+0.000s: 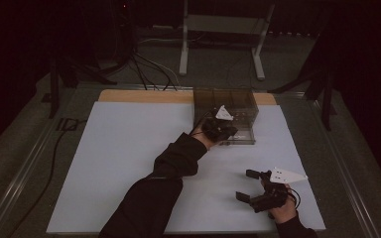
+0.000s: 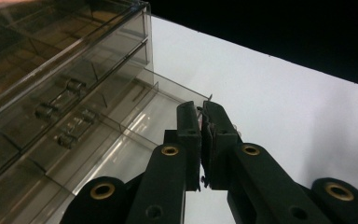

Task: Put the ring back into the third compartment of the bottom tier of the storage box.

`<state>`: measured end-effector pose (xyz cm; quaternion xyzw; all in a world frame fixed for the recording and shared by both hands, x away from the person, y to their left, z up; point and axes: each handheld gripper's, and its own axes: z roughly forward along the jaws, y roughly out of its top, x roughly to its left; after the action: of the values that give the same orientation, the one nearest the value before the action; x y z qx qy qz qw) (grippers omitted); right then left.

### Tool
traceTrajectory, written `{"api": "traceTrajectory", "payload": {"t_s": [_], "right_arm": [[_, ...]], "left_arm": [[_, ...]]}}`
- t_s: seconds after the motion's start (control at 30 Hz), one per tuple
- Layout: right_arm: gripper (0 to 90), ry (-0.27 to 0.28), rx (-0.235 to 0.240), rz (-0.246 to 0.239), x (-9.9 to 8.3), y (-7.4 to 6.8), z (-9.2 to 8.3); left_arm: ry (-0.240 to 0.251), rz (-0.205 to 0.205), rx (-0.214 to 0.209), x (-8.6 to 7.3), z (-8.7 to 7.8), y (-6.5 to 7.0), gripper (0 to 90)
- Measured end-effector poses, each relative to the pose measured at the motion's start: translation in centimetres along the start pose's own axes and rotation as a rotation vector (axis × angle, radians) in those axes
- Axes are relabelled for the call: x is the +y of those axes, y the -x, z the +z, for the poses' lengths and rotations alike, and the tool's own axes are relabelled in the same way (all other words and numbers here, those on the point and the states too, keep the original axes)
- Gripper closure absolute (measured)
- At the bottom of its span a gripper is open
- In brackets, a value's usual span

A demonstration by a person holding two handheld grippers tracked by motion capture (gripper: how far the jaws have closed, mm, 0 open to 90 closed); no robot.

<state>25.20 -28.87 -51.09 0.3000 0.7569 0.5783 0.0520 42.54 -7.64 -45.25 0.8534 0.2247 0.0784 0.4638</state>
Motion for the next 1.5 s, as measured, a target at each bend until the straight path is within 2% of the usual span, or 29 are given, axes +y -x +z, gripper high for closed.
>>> {"api": "traceTrajectory", "payload": {"t_s": [0.2, 0.3, 0.5, 0.63, 0.67, 0.7, 0.73, 0.8, 0.83, 0.93, 1.03, 1.07, 1.1, 1.17, 1.2, 1.33, 1.4, 1.5], "right_arm": [[0.0, -0.001, 0.001, 0.001, 0.0, 0.0, 0.0], [0.0, -0.001, 0.002, 0.002, 0.0, 0.1, 0.0], [0.0, 0.002, 0.002, 0.005, -0.1, 0.1, 0.0], [0.0, 0.007, 0.002, 0.009, 0.0, 0.2, -0.1], [0.0, 0.008, 0.003, 0.010, -0.1, 0.2, -0.2], [0.0, 0.006, 0.003, 0.010, -0.1, 0.2, -0.2], [0.0, 0.004, 0.002, 0.009, -0.1, 0.3, -0.2], [0.0, 0.007, 0.002, 0.011, -0.1, 0.2, -0.2], [0.0, 0.009, 0.002, 0.011, -0.1, 0.2, -0.2], [0.0, 0.007, 0.003, 0.011, -0.1, 0.3, -0.3], [0.0, 0.010, 0.004, 0.013, -0.1, 0.3, -0.4], [0.0, 0.008, 0.004, 0.013, -0.1, 0.3, -0.4], [0.0, 0.007, 0.003, 0.014, -0.1, 0.3, -0.3], [0.0, 0.006, 0.005, 0.013, -0.1, 0.3, -0.4], [0.0, 0.008, 0.005, 0.011, -0.1, 0.2, -0.4], [0.0, 0.008, 0.006, 0.015, -0.2, 0.3, -0.4], [0.0, 0.008, 0.003, 0.013, -0.1, 0.2, -0.4], [0.0, 0.002, 0.002, 0.013, -0.2, 0.2, -0.4]], "left_arm": [[0.004, -0.011, 0.000, 0.5, 1.0, 0.1, 88.0], [-0.002, 0.000, 0.011, 0.9, 1.6, 0.3, 88.0], [-0.011, -0.013, 0.029, 1.2, 2.7, 0.1, 88.0], [-0.014, -0.018, 0.047, 1.6, 3.5, -0.1, 88.0], [-0.021, -0.018, 0.065, 1.7, 3.7, -0.2, 88.0], [-0.021, -0.025, 0.083, 1.9, 3.8, -0.2, 88.0], [-0.025, -0.043, 0.081, 2.0, 4.0, -0.3, 88.0], [-0.036, -0.024, 0.107, 2.2, 4.3, -0.1, 88.0], [-0.040, -0.027, 0.107, 2.2, 4.5, -0.2, 88.0], [-0.020, -0.045, 0.121, 2.5, 4.8, -0.3, 87.9], [0.006, -0.064, 0.109, 2.7, 5.2, -0.5, 87.1], [0.011, -0.073, 0.093, 2.8, 5.3, -0.5, 80.3], [0.017, -0.074, 0.082, 2.8, 5.3, -0.4, 67.9], [0.019, -0.061, 0.090, 2.8, 5.1, -0.1, 56.5], [0.030, -0.071, 0.077, 2.8, 4.9, -0.1, 50.9], [0.044, -0.108, 0.049, 2.6, 3.9, -0.1, 38.9], [0.043, -0.092, 0.068, 2.5, 3.4, 0.2, 36.2], [0.051, -0.101, 0.062, 2.4, 2.7, 0.4, 30.4]]}}
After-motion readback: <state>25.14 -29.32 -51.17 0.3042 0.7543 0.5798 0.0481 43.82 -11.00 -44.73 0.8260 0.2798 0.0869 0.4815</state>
